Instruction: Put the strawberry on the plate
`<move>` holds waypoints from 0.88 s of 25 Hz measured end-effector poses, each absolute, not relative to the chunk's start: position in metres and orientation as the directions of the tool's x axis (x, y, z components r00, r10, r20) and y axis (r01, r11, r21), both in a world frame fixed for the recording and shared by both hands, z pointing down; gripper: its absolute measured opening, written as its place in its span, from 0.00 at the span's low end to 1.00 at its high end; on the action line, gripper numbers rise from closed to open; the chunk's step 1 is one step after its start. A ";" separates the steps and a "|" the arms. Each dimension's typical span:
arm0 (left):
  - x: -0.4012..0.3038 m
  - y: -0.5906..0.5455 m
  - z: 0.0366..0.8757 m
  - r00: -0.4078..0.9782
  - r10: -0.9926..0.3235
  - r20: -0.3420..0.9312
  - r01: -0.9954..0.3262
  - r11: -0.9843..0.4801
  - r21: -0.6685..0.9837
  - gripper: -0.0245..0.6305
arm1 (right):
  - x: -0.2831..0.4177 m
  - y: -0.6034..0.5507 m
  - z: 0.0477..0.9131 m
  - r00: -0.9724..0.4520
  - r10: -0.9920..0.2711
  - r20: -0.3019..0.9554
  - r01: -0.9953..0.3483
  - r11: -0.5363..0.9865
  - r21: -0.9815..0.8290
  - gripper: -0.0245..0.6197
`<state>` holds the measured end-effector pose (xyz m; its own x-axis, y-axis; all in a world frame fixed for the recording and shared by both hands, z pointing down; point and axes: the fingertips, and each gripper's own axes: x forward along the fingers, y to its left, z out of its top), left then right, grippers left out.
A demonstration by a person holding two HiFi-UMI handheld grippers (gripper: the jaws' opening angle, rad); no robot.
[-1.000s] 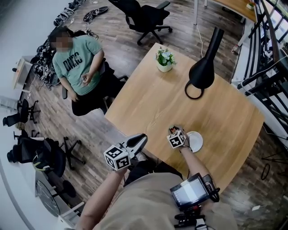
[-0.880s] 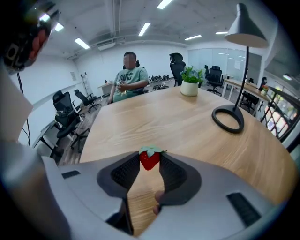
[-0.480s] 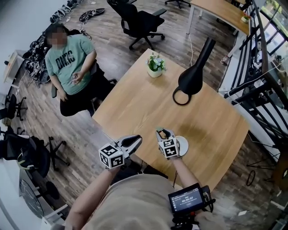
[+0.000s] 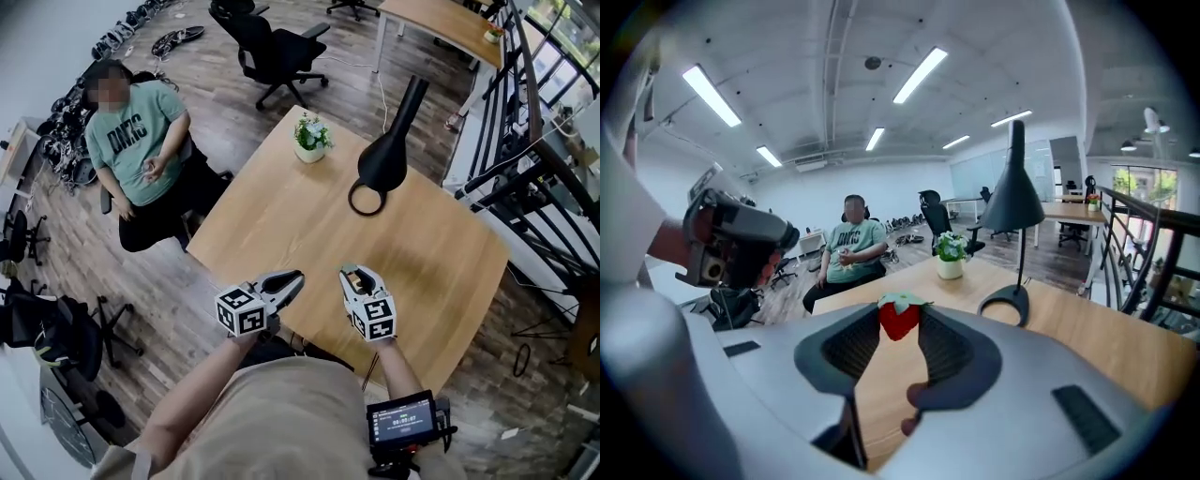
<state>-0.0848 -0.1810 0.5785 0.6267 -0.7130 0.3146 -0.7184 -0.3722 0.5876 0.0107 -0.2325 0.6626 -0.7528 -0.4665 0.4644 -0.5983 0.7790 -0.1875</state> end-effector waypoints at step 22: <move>-0.016 -0.219 0.570 0.766 -0.563 0.310 -0.626 -0.544 0.559 0.08 | 0.174 -0.228 0.563 -0.503 -0.789 0.352 -0.858 0.503 -0.100 0.25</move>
